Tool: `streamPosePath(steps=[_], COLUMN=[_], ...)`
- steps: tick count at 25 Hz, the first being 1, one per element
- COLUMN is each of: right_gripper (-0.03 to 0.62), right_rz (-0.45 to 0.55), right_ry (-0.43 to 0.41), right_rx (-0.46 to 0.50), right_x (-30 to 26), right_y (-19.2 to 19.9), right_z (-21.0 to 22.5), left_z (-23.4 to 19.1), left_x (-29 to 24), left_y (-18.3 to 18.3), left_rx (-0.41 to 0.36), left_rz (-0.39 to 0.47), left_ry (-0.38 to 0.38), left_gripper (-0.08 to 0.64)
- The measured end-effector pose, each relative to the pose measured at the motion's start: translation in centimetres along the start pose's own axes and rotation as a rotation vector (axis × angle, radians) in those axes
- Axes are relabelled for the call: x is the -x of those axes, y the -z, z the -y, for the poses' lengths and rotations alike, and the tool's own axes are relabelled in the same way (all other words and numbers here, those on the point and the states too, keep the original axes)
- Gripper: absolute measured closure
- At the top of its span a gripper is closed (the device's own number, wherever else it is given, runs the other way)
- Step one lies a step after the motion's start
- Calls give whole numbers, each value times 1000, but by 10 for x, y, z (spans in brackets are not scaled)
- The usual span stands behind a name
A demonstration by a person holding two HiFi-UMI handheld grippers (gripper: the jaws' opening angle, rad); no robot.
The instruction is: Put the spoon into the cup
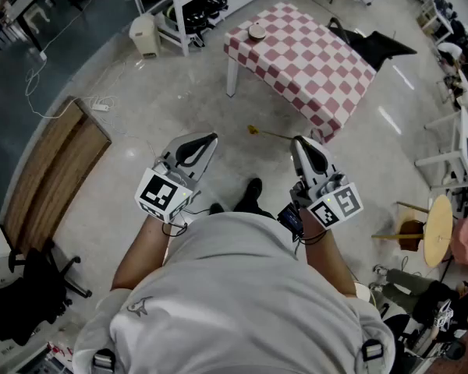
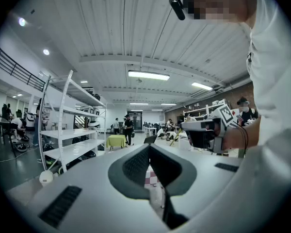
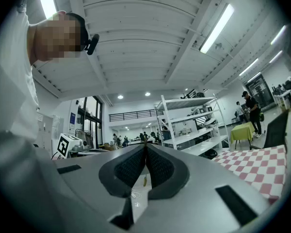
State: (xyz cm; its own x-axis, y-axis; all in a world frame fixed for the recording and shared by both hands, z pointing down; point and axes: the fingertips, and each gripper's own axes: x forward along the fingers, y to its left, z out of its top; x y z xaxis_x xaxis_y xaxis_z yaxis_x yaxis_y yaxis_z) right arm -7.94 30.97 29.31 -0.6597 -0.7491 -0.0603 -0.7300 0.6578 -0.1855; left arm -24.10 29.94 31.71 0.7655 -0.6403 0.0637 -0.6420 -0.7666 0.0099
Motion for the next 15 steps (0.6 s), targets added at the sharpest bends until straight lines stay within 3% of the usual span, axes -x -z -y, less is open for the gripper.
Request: streamPosePath(steps=[15], right_gripper=[558], right_rz=[-15], right_ry=[-9], right_rx=[-2], right_x=[-9], right_y=[2], right_z=[18], left_z=[-7], left_x=[-16], left_y=[-2], left_rx=[10], left_rz=[6], left_ry=[0], left_gripper=[546])
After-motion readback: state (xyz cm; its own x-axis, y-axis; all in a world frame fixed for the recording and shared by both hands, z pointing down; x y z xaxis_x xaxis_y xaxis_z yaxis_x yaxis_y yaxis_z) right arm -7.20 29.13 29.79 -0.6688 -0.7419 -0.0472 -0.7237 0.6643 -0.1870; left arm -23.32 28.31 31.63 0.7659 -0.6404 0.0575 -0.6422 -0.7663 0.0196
